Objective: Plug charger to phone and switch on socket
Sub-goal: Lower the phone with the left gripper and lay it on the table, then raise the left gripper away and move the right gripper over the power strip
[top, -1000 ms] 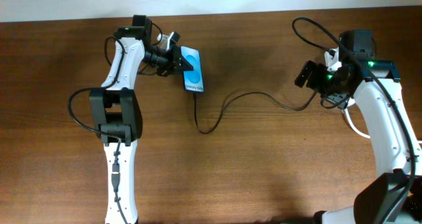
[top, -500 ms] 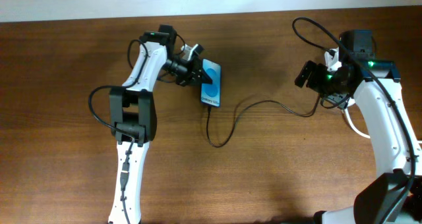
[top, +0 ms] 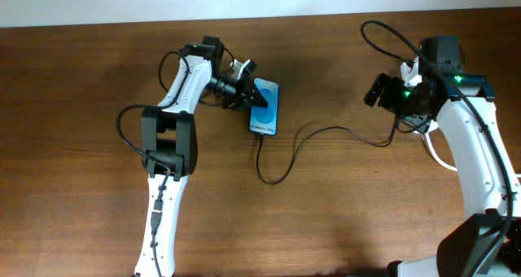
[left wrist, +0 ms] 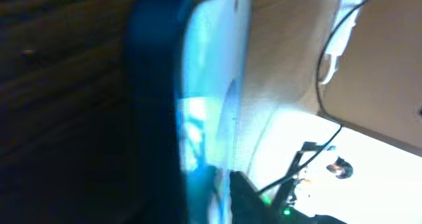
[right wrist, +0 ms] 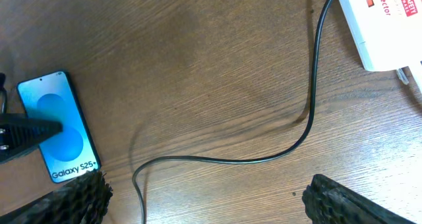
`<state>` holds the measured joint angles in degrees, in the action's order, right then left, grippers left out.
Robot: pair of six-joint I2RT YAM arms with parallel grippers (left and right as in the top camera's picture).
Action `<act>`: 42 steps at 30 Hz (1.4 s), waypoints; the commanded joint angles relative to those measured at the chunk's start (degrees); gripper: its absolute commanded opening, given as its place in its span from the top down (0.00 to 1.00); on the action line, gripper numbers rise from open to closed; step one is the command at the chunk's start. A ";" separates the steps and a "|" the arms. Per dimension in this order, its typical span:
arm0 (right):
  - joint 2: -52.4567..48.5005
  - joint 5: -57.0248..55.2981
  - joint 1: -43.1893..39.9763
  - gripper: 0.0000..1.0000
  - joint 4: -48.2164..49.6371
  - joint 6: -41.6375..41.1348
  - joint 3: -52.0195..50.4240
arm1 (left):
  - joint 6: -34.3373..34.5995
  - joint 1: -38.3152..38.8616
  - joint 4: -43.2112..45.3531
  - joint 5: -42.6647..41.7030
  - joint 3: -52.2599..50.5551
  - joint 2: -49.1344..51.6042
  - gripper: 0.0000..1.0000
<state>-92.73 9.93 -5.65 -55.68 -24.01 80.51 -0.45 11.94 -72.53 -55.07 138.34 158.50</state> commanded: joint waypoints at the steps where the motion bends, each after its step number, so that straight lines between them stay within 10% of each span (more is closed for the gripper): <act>1: 0.37 0.09 0.04 0.02 0.17 0.02 -0.48 | -0.04 -0.37 -0.70 9.64 0.44 1.97 0.61; 4: 0.37 0.09 0.04 0.02 0.22 0.04 -0.48 | -0.04 -0.74 -0.66 11.02 0.46 1.97 0.21; 9: 0.37 0.04 0.00 0.02 0.09 0.00 -0.48 | 0.02 -3.06 -1.62 11.45 2.12 1.88 0.01; 21: 0.37 -6.43 -0.37 0.02 0.17 0.02 -0.48 | 2.60 -5.38 -11.43 40.63 16.63 1.88 0.01; 28: 0.28 -4.55 -15.61 0.01 -2.32 2.60 3.54 | 9.03 -6.10 -17.42 54.03 41.48 -7.48 0.01; 42: -14.23 -4.37 -27.80 0.02 14.05 2.58 3.30 | 8.98 -6.10 -18.84 54.47 40.94 -12.76 0.01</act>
<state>-104.07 5.41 -33.76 -44.51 -22.02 83.05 7.79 5.96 -91.31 -1.43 179.48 145.10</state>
